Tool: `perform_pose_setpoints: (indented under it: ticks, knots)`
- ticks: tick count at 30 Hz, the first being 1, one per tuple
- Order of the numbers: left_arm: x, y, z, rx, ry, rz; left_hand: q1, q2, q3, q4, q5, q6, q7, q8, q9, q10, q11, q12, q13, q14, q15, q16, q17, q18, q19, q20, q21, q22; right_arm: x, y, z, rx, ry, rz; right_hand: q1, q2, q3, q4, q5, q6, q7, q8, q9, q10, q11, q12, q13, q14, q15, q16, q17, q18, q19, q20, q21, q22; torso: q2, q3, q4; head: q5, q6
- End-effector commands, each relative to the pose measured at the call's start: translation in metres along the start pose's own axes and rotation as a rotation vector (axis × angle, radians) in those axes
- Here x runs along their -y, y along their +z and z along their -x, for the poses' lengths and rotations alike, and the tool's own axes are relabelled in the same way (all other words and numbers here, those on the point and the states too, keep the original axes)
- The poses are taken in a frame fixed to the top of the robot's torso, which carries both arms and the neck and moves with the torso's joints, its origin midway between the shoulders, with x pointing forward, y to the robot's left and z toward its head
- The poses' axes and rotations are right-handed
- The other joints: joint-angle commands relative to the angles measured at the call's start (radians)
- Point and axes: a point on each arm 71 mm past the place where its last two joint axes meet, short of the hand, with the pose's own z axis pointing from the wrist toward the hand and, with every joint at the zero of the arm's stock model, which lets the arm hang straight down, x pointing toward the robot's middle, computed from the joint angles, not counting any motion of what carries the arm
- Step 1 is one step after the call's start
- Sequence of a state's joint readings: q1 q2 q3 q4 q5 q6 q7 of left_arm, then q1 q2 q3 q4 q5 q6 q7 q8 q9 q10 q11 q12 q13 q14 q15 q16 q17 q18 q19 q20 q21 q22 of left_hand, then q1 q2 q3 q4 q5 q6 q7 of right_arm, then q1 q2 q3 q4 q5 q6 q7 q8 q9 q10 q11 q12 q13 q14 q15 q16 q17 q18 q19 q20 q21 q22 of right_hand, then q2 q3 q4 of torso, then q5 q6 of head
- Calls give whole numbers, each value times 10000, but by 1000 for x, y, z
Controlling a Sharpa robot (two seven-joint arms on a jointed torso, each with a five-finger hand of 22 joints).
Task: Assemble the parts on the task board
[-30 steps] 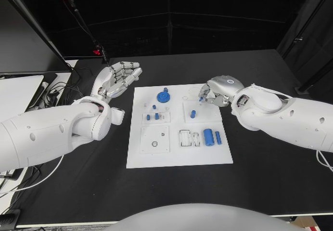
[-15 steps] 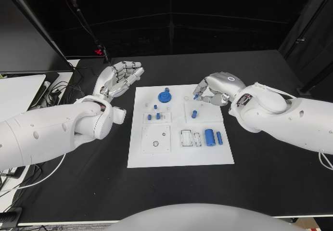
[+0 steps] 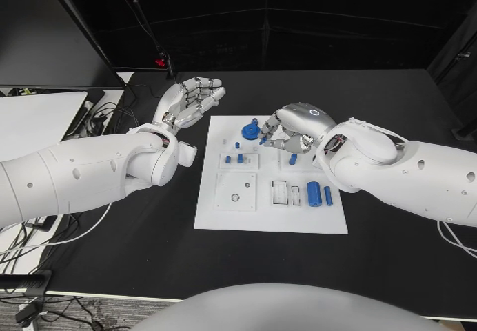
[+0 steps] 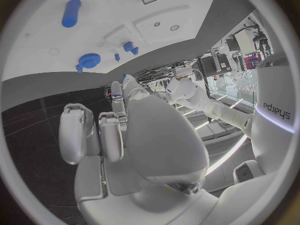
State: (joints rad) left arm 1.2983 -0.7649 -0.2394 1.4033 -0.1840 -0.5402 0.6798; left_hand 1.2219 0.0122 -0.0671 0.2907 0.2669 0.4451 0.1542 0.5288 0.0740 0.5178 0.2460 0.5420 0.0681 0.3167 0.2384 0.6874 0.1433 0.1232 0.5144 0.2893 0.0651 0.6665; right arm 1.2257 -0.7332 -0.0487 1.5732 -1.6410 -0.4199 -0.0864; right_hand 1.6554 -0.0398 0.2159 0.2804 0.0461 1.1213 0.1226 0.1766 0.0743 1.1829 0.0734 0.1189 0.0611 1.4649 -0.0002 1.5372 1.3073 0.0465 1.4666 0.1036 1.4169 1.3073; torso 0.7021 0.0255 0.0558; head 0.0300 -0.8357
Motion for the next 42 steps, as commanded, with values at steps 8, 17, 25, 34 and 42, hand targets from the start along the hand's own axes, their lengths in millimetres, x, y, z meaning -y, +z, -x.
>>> perform_pose_setpoints:
  ticks: [8, 17, 25, 34, 42]
  knots:
    - [7, 0, 0, -25, -49, -903, -26, 101, -57, 10, 30, -81, 1318, 58, -11, -69, -4, 55, -14, -79, 9, 48, -9, -103, 100, 1, 56, -14, -16, 1, -25, -1328, 299, 252, -25, 87, 129, -10, 79, -19, 95, -126, -3, 54, 54, -151, -14, 922, 47, -21, 1953, -76, 228, 63, 26, 2002, 5, 3, -6, 212, -188]
    - [7, -1, 1, -18, -49, -904, -27, 111, -80, 14, 38, -96, 1319, 74, -14, -79, -2, 68, -15, -93, 10, 64, -26, -105, 99, 1, 55, -26, -24, -2, -46, -1647, 600, 471, -21, 103, 174, -29, 122, -24, 124, -162, -9, 60, 70, -207, -12, 923, 63, -19, 1954, -76, 228, 79, 26, 2005, 1, 3, -43, 255, -260]
    - [8, -1, 1, -8, -45, -914, -26, 114, -83, 14, 40, -99, 1319, 77, -14, -81, -2, 71, -15, -95, 11, 67, -30, -105, 99, 1, 55, -28, -29, 0, -53, -1742, 499, 689, 24, 82, 237, -91, 167, -46, 155, -221, -19, 44, 93, -294, -12, 931, 86, 5, 1996, -76, 228, 101, 25, 2008, 13, 8, -22, 263, -311]
    - [7, -1, 1, -11, -47, -914, -23, 129, -91, 14, 46, -111, 1321, 85, -17, -86, -1, 79, -15, -102, 12, 78, -40, -106, 99, 1, 55, -34, -32, 6, -60, -2268, 403, 549, 16, 72, 269, -103, 144, -69, 182, -266, -28, 19, 120, -358, -13, 930, 108, 3, 1989, -57, 187, 119, -49, 1981, 11, -1, -21, 238, -369]
    - [7, -1, 1, -30, -61, -907, -18, 138, -96, 13, 50, -116, 1321, 91, -18, -88, -1, 84, -15, -105, 13, 85, -46, -107, 99, 1, 55, -38, -33, 8, -65, -2624, 342, 438, 42, 69, 300, -134, 163, -68, 188, -285, -29, 17, 124, -387, -11, 930, 115, 4, 1988, -52, 175, 129, -70, 1974, 2, 1, -10, 230, -369]
